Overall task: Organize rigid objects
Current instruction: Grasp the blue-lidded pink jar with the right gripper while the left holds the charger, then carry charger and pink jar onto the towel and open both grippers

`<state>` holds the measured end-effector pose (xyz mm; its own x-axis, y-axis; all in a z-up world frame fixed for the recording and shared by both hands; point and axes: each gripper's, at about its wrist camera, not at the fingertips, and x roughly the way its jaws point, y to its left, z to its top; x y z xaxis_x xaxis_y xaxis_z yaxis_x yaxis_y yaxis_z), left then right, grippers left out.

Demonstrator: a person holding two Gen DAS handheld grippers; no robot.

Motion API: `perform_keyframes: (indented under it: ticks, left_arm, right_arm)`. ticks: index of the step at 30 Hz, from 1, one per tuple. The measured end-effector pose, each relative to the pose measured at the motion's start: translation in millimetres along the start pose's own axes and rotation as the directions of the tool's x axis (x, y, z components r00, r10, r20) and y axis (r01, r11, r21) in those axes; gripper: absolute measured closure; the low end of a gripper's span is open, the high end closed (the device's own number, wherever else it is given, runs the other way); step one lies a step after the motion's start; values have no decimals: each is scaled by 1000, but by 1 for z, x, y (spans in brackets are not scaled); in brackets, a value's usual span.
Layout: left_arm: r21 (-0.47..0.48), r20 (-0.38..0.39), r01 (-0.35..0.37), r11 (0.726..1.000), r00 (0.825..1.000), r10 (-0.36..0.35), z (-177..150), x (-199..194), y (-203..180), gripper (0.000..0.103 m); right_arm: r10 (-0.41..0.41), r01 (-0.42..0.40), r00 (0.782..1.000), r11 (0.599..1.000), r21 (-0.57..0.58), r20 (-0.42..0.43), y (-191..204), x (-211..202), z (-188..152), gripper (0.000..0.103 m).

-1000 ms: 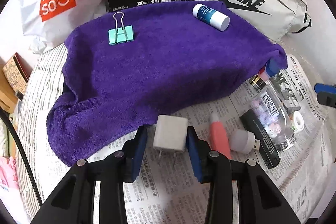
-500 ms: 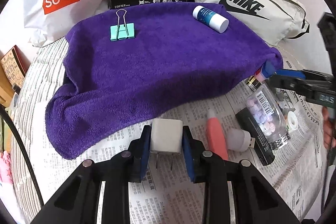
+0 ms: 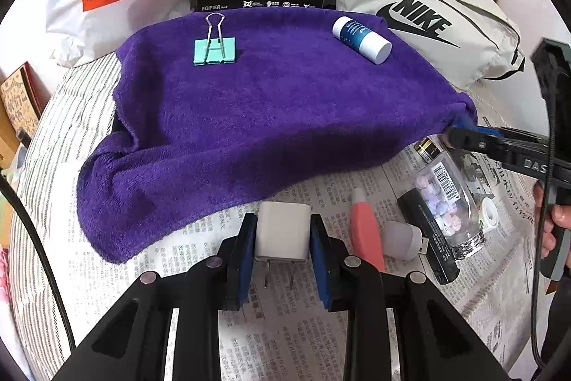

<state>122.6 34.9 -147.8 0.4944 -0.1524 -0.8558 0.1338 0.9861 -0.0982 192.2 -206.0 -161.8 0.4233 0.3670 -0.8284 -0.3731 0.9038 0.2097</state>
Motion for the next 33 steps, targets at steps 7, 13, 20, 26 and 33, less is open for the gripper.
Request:
perform_keyframes:
  ticks: [7,13,20,26,33]
  left_arm:
    - [16,0,-29,999,1000,29,-6,-3,-1,75]
    - [46,20,-72,996,997,71,-5,0,-8,75]
    - [3,13,-32,999,999,32,-5,-4,-4,76]
    - [-2,30,-28,1000,999,28,-7,-21,-8,76]
    - [-40,67,23,999,998,-20,-3,-45,-3,76]
  right_arm:
    - [-44,44,999,999,13,-26,-19,-29,-15,66]
    - [-119,118,991,993,-18,-56,-26,-39,-35,66]
    - [-76,77,996,997,21,-50,-26,-42,-45,66]
    - [-49,50,998,998,25,-27,-22,-53,-47,66]
    - [-15,15,1000,1000,19,-11,-18,-61,-41,66]
